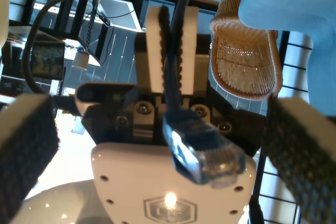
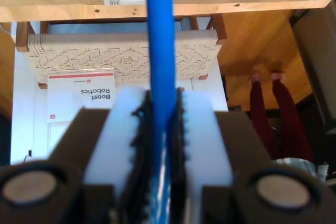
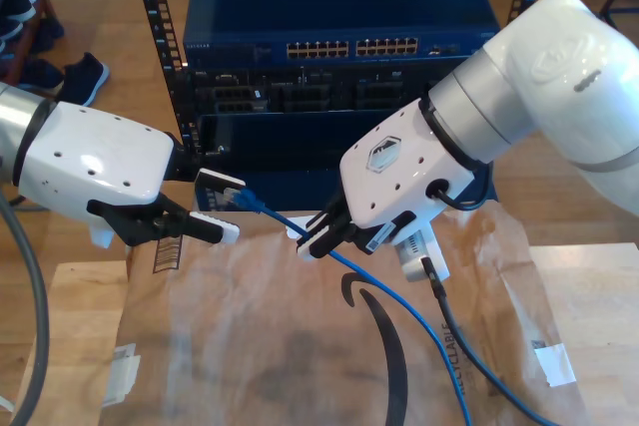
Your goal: Grab the cable and plug it in
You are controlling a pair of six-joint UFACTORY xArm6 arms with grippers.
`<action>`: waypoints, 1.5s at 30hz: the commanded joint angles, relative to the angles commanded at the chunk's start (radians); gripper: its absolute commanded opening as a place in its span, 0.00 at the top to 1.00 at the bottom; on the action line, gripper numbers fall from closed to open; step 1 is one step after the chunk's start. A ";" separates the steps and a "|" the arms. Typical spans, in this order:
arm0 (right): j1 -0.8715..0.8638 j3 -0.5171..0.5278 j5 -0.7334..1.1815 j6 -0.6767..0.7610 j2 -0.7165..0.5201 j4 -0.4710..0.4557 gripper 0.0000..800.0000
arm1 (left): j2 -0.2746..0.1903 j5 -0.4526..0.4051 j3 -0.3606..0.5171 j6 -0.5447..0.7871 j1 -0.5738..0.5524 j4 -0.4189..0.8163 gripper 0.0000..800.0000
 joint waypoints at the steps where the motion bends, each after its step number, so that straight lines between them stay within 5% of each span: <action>1: 0.002 0.000 0.000 0.000 0.000 0.000 1.00 | 0.003 0.005 0.000 0.000 0.008 -0.014 0.47; 14: 0.003 -0.002 0.000 0.000 0.000 0.000 1.00 | 0.018 0.014 0.009 0.002 0.012 -0.028 0.48; 22: 0.003 -0.003 0.000 0.000 0.000 0.000 1.00 | 0.020 0.028 0.011 0.000 0.012 -0.028 0.67; 39: 0.003 -0.003 0.000 -0.002 0.000 0.000 1.00 | 0.034 0.038 0.008 -0.003 0.012 -0.028 0.78; 45: 0.005 -0.003 0.000 -0.002 0.000 0.000 0.98 | 0.034 0.032 0.006 0.002 0.012 -0.025 0.96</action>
